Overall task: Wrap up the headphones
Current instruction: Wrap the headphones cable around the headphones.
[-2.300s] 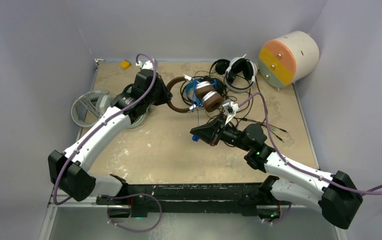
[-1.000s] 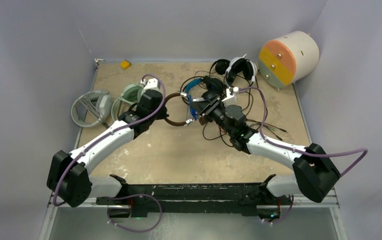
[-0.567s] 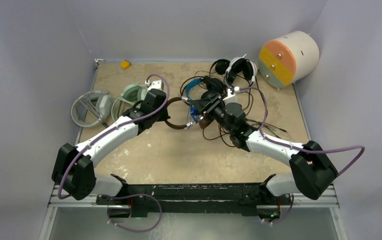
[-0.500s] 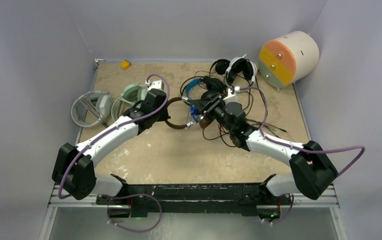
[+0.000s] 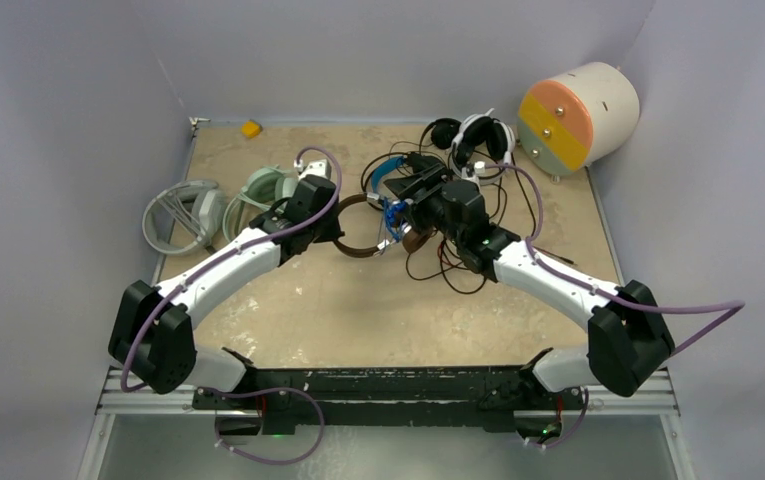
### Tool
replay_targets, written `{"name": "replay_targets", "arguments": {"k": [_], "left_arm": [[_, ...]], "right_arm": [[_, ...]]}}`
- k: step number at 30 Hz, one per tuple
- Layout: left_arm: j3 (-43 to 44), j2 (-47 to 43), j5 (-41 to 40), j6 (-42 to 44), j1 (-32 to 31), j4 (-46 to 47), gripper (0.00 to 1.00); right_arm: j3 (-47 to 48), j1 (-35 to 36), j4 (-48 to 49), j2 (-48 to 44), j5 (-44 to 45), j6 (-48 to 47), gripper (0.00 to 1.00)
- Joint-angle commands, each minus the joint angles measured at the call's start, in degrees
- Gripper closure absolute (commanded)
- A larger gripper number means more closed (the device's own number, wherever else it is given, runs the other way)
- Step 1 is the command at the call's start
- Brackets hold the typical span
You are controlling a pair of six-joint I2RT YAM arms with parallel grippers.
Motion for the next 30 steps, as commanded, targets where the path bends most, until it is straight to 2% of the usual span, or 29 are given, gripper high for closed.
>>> {"name": "replay_targets", "arguments": {"k": [1,8,13,17,20,22,24,27,28,29,30], "left_arm": [[2.91,0.37,4.46,-0.07,-0.57,0.63,1.00],[3.35,2.33,7.67,0.66,-0.59,0.86,1.00],[3.55,3.02,9.13,0.13,-0.61,1.62,1.00],[3.31,3.21,8.42,-0.13,-0.57,2.26,1.00],[2.14,3.33,6.20,-0.81,-0.62,3.36,1.00],[1.24,3.31,5.36,-1.34,-0.70,4.81,1.00],[0.75,3.52,4.58,-1.51,-0.65,5.59,1.00],[0.83,3.96,3.51,-1.37,-0.71,5.64,1.00],[0.75,4.01,3.20,-1.28,-0.75,5.73,1.00],[0.66,4.07,2.85,-1.26,-0.87,5.84,1.00],[0.58,4.16,2.60,-1.26,-0.83,5.91,1.00]], "right_arm": [[2.95,-1.40,-4.56,0.41,6.70,3.84,0.26],[1.99,-2.01,-2.71,-0.03,6.25,5.47,0.22],[2.34,-2.25,-1.50,0.81,1.78,7.14,0.23],[0.09,-2.66,0.11,-0.56,-0.37,11.60,0.44],[-1.01,-2.84,-3.61,-1.19,0.44,20.06,0.66],[-0.77,-2.98,-5.14,-0.33,-0.84,24.28,0.71],[0.27,-3.07,-6.58,0.70,-2.13,26.34,0.64],[0.76,-3.05,-8.13,2.05,-3.22,30.25,0.41],[0.21,-3.06,-7.11,2.34,-3.37,31.41,0.37],[-0.33,-3.07,-6.29,2.53,-3.60,32.80,0.36],[-0.87,-3.07,-5.19,2.70,-3.94,34.00,0.41]]}}
